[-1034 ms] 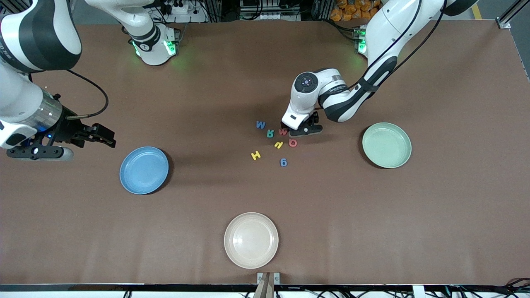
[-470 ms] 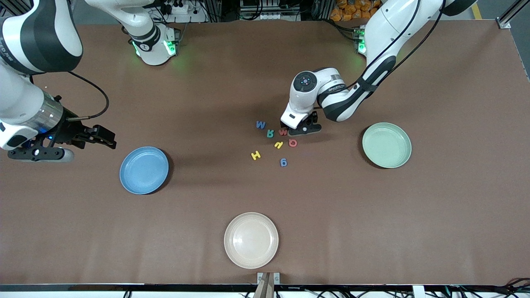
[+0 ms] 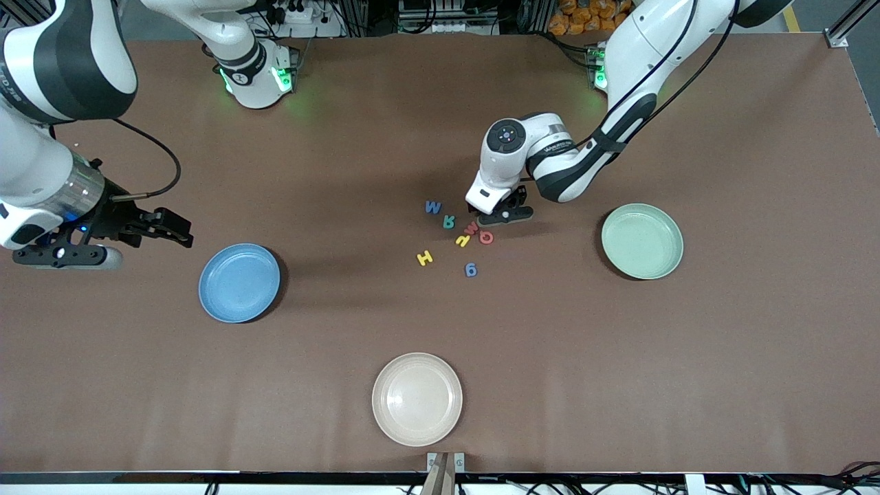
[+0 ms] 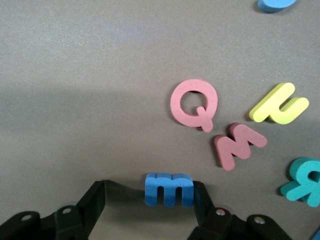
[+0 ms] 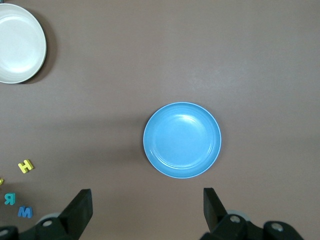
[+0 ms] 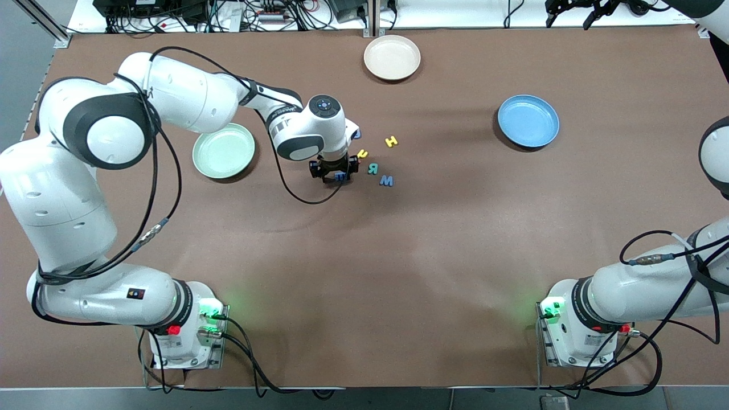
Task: Sort uppercase to blue plate, lowercase to green plate
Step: 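Close the left gripper on the blue lowercase m, then carry the blue m with the left gripper to the green plate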
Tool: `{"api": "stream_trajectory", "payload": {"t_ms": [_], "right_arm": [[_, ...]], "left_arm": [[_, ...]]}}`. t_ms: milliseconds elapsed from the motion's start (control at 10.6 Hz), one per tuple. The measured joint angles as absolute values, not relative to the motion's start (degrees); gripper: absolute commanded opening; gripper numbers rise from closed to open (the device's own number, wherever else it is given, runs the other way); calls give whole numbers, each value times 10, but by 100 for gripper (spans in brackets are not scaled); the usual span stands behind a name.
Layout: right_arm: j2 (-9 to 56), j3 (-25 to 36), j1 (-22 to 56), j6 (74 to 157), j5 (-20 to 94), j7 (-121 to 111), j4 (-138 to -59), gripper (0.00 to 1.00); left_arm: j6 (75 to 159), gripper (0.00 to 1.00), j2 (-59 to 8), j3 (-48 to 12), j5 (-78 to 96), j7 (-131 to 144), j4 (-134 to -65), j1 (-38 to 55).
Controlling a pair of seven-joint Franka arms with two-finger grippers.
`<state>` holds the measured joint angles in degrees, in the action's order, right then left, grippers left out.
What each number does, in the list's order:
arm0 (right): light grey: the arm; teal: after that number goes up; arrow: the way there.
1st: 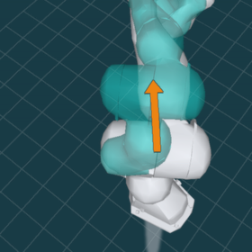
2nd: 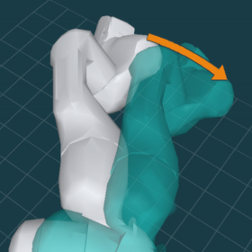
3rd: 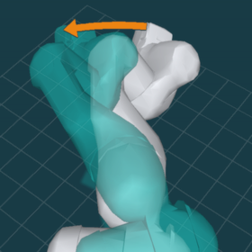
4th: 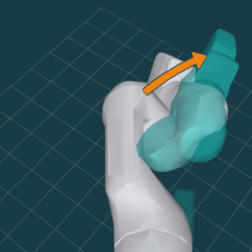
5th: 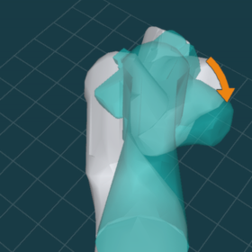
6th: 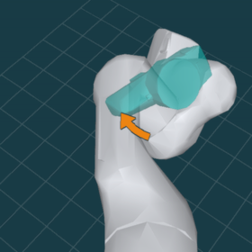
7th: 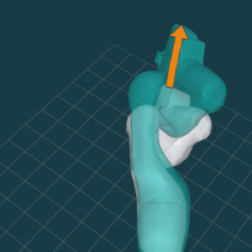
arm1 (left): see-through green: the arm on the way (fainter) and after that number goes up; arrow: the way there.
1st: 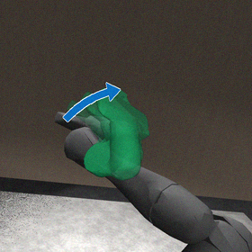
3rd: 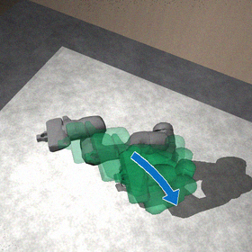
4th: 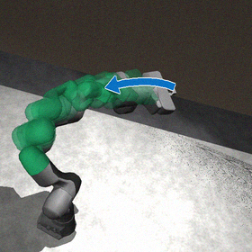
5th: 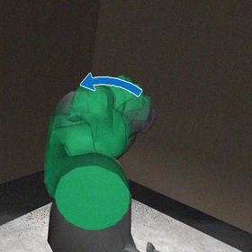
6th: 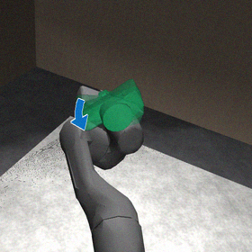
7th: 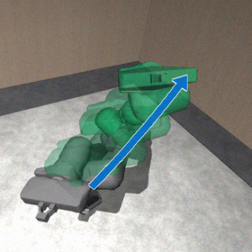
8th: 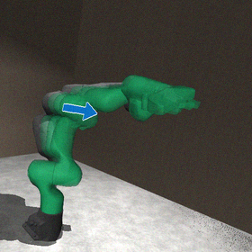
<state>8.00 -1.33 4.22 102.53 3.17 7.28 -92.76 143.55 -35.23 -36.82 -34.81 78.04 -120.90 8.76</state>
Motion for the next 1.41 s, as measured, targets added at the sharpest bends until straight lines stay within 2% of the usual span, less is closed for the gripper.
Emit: {"api": "stream_trajectory", "payload": {"t_ms": [1129, 1411], "right_arm": [[80, -13, 42, 1026, 32, 73, -928, 84], [80, -14, 43, 1026, 33, 73, -928, 83]], "left_arm": [[1437, 40, -358, -369, -349, 780, -1196, 92], [1437, 24, -358, -370, -349, 780, -1195, 92]]}}
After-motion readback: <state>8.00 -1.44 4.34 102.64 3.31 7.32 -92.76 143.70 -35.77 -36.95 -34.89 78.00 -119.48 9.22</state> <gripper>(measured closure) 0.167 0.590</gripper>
